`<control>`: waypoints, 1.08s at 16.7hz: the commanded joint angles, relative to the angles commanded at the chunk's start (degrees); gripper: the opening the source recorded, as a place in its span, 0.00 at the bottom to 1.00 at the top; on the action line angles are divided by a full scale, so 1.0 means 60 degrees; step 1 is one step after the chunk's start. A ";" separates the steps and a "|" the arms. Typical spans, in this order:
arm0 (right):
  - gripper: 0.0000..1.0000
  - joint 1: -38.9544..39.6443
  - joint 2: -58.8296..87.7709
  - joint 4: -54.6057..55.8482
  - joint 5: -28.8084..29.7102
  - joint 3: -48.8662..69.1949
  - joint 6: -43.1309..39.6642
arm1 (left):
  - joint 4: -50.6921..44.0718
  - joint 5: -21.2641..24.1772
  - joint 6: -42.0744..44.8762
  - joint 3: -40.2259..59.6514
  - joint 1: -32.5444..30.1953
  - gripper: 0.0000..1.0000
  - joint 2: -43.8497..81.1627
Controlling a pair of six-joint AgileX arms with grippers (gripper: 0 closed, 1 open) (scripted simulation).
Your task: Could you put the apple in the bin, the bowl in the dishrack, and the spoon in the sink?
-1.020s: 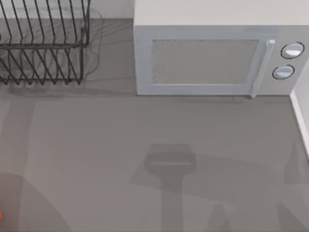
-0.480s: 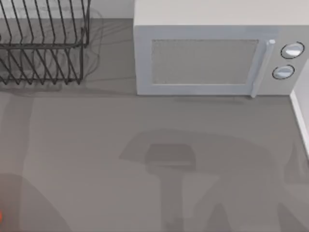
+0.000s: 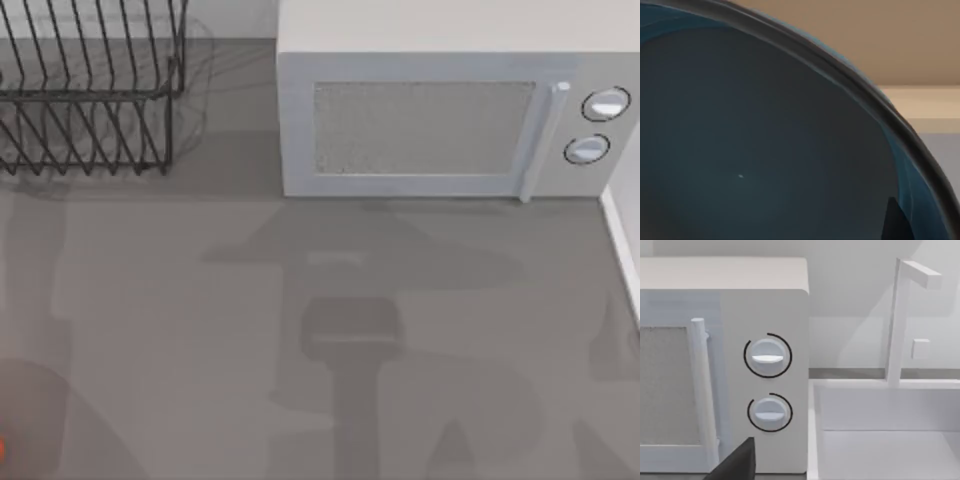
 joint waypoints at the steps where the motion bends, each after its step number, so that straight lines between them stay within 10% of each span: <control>1: 1.00 0.0000 0.0000 0.0000 0.0000 0.0000 0.0000 | 0.0736 -0.0068 0.0002 -0.0161 -0.0080 0.00 0.0536; 12: 1.00 0.0000 0.0000 0.0000 0.0000 0.0000 0.0000 | 0.3284 -0.0359 0.0012 -0.0960 -0.0438 0.00 0.2559; 18: 1.00 0.0000 0.0000 0.0000 0.0000 0.0000 0.0000 | 0.3284 -0.0359 0.0012 -0.0960 -0.0438 0.45 0.2559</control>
